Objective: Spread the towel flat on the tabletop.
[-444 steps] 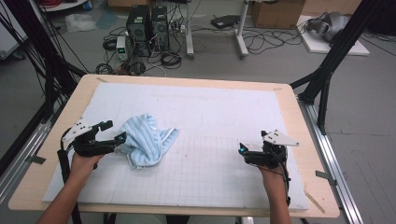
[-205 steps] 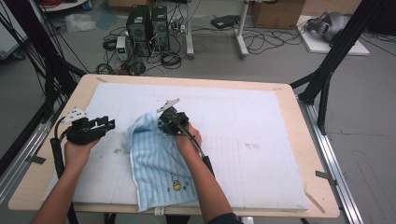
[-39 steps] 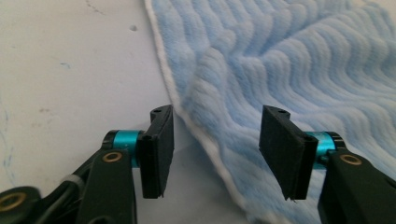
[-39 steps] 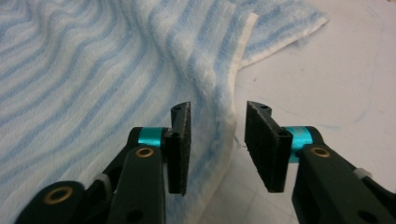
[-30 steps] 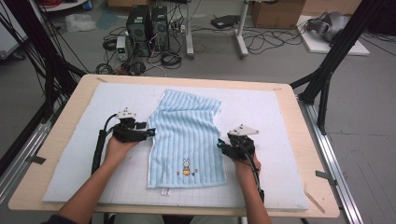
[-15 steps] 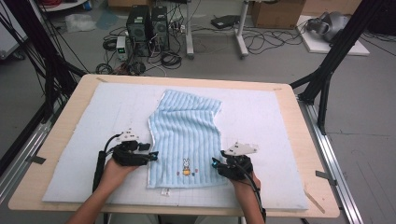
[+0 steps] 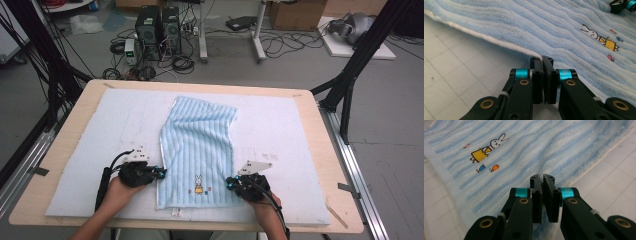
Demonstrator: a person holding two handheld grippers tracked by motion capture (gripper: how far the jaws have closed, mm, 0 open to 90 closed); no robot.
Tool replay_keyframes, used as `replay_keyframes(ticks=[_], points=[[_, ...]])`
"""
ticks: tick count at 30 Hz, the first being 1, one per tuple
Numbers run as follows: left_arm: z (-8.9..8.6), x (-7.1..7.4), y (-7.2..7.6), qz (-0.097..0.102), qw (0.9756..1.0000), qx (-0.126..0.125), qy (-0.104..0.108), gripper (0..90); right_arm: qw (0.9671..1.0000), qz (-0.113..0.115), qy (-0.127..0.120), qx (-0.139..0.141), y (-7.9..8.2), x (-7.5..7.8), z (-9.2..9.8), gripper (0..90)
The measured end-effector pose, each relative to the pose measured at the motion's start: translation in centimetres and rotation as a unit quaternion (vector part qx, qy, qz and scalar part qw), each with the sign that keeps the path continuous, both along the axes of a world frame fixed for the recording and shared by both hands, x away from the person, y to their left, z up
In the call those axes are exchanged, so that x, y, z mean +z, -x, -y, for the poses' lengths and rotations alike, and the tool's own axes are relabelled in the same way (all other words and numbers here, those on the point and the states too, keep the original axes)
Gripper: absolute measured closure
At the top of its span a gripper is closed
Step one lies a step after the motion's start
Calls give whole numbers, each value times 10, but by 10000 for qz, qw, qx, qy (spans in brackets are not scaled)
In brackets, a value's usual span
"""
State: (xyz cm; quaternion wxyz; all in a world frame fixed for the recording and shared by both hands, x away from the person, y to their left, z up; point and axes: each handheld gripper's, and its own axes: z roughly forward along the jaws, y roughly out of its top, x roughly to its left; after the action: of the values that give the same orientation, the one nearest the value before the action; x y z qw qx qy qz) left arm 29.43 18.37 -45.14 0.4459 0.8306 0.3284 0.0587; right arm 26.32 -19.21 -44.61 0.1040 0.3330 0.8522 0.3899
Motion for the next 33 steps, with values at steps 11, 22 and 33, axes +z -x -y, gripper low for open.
replay_keyframes(ticks=[11,22,33], points=[[-8,1,30,-61,9997,-254,24,867,9989,-176,67,431,36,3,2,856],[-14,8,32,54,9989,110,462,571,9990,58,-309,307,41,14,-1,604],[-33,20,-6,388,9929,854,726,455,9984,205,-149,510,-14,5,-53,534]])
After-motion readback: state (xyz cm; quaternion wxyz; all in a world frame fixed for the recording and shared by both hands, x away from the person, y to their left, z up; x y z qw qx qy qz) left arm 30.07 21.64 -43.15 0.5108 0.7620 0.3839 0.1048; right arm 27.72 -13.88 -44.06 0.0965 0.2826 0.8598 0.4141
